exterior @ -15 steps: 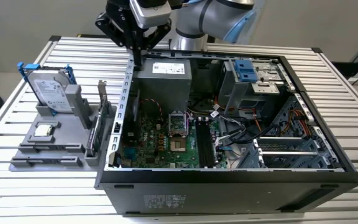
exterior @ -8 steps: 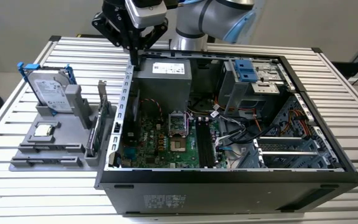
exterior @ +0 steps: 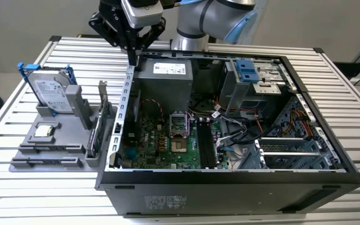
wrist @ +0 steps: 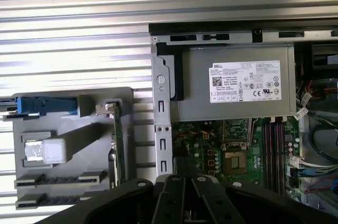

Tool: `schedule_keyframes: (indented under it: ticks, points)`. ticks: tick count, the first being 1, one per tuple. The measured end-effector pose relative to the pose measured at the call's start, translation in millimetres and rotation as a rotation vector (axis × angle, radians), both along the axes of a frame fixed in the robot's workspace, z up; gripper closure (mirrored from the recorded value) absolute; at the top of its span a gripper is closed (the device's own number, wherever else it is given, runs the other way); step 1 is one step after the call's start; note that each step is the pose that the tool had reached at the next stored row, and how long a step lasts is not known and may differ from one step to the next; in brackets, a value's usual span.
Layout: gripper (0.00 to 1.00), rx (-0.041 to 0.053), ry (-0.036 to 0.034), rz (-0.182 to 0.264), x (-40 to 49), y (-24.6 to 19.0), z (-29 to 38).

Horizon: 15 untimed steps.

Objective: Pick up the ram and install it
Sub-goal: 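Reach for the ram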

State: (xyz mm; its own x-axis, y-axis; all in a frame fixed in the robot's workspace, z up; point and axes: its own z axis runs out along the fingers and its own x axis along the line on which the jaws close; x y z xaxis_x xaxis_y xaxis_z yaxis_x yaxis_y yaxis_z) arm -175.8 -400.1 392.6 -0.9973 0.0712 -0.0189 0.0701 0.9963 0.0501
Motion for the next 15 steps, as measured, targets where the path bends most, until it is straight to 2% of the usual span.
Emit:
schedule_keyframes:
  ticks: [15]
  points:
    - [1.00,0.0000,0.0000,0.000,-12.2,0.0,0.0]
